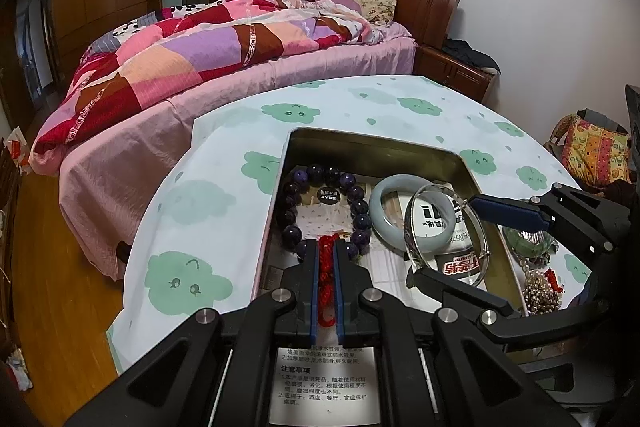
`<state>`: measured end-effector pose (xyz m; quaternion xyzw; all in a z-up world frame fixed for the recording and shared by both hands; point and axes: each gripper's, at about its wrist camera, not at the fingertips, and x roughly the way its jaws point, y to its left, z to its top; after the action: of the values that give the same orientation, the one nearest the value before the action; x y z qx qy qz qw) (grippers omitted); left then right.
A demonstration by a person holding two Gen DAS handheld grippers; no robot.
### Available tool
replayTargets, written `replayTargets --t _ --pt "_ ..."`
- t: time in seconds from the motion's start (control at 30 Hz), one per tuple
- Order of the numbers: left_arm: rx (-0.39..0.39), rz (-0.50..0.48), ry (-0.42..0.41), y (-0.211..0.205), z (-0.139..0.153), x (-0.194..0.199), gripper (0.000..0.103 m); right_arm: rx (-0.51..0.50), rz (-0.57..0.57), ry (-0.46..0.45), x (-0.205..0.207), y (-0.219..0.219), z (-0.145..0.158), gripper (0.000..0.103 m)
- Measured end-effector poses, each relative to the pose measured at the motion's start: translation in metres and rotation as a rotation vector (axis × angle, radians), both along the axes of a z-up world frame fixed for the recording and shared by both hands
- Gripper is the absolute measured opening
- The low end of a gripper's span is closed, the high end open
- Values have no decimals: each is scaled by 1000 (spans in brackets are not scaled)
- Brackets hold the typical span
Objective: Organize jewelry
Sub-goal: 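Lower the red tassel into the tin with the left tool while the right tool releases the silver bangle there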
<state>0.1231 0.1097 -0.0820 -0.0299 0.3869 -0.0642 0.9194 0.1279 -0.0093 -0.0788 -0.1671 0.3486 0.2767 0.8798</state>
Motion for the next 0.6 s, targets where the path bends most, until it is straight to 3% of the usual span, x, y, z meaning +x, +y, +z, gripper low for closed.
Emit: replayTargets --t 0.4,0.47,0.5,0.6 --pt "-3 11 -3 0 3 0 7 12 -8 -6 0 -2 0 67" --pt "-1 13 -5 0 4 0 11 15 -12 -6 1 -4 1 67" --pt "-2 16 -6 1 4 0 21 15 -13 -7 1 -5 1 67" --pt "-19 11 -20 1 8 -2 35 17 -14 -13 -1 -9 5 68"
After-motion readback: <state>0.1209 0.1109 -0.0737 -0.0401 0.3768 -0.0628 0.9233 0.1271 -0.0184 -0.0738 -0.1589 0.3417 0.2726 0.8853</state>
